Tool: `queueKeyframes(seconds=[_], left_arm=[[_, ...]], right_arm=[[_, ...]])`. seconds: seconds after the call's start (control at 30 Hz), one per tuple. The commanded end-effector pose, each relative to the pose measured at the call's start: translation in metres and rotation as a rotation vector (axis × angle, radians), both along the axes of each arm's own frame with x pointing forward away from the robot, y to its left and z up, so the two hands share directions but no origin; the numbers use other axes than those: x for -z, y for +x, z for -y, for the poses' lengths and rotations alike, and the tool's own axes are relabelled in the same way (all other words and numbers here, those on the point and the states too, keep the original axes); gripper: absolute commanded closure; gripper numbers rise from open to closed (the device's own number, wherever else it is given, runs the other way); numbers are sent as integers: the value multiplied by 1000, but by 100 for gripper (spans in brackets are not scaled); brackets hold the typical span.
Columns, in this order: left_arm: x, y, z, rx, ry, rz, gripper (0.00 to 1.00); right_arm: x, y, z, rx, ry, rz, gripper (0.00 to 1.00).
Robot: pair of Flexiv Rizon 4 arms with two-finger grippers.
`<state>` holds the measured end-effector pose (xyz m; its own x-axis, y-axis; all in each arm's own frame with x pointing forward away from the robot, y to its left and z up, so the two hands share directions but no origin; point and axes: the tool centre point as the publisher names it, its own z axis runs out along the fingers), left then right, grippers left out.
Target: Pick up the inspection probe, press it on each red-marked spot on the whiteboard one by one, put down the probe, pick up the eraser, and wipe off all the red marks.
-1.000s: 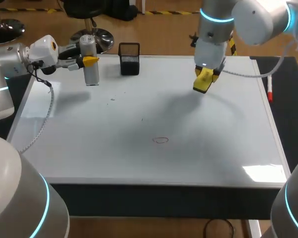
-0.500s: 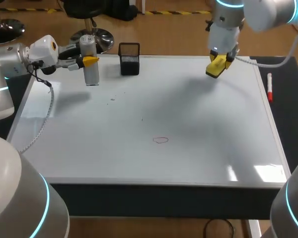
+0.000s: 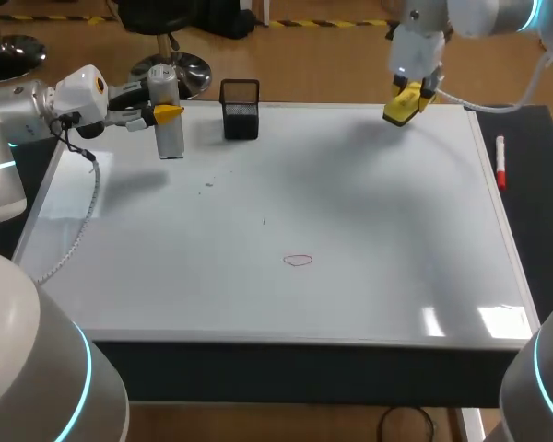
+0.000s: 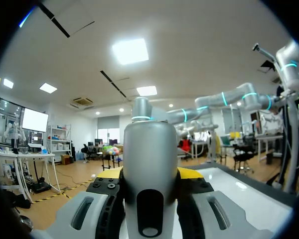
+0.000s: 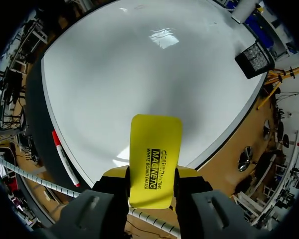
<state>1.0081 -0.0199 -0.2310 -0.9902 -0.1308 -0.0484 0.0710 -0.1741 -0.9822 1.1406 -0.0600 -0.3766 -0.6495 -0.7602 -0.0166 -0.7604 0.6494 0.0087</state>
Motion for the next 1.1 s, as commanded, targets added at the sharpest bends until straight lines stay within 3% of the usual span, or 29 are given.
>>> queueKeyframes(seconds=[0.03,0.87,0.97,1.1], left_arm=[[-2,-2,1,-6,1,1,100],[-2,-2,1,-6,1,1,100],[-5,-8,8,-6,5,9,100],[-6,-31,27,51,-5,11,100]], right_arm=[[2,11,-1,-4,-13,-37,100],[2,11,0,-6,-25,-33,100],[2,11,0,-6,-25,-33,100],[2,11,0,-6,-25,-33,100]])
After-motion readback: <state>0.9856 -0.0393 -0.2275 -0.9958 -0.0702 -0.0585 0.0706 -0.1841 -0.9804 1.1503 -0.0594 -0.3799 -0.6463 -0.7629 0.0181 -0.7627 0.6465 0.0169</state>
